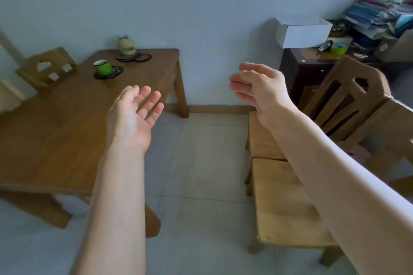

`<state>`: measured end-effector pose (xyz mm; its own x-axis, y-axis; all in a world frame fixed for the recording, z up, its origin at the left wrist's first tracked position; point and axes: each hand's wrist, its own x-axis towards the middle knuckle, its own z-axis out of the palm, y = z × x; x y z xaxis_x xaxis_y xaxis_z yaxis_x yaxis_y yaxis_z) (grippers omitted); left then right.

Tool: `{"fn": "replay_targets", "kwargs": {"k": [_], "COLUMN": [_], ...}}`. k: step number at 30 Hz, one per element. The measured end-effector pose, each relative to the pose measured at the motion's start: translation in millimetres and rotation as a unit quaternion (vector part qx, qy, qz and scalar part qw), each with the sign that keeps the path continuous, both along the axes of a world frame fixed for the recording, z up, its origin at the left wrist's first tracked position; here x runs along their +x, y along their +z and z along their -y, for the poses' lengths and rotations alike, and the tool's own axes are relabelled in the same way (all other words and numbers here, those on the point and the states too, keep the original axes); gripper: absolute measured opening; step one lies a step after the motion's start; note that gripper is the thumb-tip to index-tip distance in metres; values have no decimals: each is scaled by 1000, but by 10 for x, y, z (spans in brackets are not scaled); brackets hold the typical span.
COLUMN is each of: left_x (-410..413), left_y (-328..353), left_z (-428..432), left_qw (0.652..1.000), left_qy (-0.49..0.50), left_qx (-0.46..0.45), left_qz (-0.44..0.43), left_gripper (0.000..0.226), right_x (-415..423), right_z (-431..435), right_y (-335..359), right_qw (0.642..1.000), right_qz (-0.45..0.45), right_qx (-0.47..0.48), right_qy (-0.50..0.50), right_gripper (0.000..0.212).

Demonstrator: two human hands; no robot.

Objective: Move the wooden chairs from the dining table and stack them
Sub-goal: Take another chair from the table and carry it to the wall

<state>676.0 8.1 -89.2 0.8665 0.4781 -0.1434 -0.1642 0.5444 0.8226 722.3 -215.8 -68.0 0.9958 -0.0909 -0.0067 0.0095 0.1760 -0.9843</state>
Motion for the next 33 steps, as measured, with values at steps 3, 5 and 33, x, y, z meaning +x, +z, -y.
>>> {"fn": "replay_targets", "kwargs": {"k": [3,5,33], "left_x": [-483,-817,-3474], "left_y": [83,98,472], "left_z": [-9,-1,-2837], "left_qw": [1000,999,952], "left_qy": [26,37,287], "left_qx": [2,0,67], "left_qz": [7,16,81], "left_gripper": [33,35,50], "right_x": [-396,-656,-2320], "right_z": [-45,-56,-3416], "right_y": [57,76,449], "right_qw": [999,998,944], "right_qz": [14,16,83], "right_qx": [16,19,70], "right_qy": [34,56,311], "right_gripper": [20,22,17]}}
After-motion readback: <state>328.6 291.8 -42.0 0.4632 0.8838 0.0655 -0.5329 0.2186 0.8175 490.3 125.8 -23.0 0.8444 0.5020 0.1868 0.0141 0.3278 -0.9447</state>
